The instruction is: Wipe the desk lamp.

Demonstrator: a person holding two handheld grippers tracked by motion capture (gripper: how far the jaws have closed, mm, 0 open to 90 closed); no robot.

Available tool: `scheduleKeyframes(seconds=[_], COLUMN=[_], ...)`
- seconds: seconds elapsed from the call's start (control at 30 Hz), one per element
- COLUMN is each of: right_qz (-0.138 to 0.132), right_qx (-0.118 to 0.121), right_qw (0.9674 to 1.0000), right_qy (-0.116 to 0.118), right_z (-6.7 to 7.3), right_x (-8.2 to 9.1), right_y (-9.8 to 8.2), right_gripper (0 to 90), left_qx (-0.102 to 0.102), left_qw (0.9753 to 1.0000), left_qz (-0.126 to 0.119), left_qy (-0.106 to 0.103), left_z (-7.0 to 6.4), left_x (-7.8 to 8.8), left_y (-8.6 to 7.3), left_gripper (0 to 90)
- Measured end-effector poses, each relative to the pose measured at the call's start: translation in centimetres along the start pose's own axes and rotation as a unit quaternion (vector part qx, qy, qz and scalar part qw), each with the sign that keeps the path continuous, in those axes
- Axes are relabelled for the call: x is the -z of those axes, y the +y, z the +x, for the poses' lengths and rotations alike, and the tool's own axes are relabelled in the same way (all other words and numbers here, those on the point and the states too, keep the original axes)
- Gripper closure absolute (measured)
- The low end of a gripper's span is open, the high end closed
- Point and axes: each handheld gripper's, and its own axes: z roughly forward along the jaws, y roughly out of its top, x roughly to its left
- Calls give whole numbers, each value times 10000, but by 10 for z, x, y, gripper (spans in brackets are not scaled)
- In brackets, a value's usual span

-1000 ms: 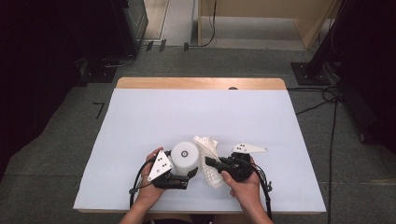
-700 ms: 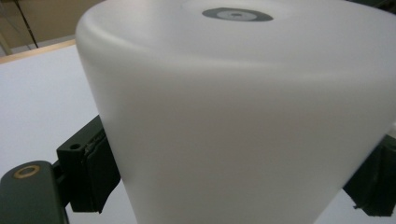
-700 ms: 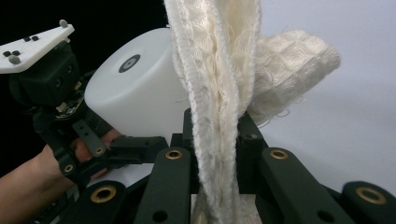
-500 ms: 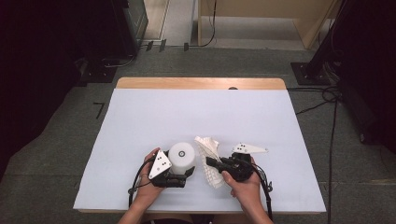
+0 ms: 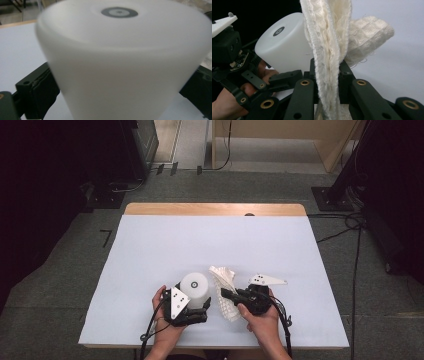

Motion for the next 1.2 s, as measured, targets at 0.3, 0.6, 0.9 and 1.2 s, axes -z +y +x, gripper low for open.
scheduleKeyframes(seconds=[0.3,0.6,0.9,1.2], right_qz=[47,76,-291,-230], right_qx=[37,163,308,372], right_qw=[10000,9998,9983,9985], right_qy=[-17,70,392,337], right_z=[1,4,12,14], right_x=[-5,-13,3,7], right_y=[-2,-8,5,8], right_gripper=[791,789,793,794], left_qx=[140,-82,-198,-255], left_qw=[9993,9851,9855,9836], left_qz=[-118,-609,-246,-383], left_qy=[-316,-1606,-1668,-1746], left_z=[20,26,23,22], left_x=[6,21,12,15], left_y=[5,20,15,21], left_gripper=[88,89,89,90])
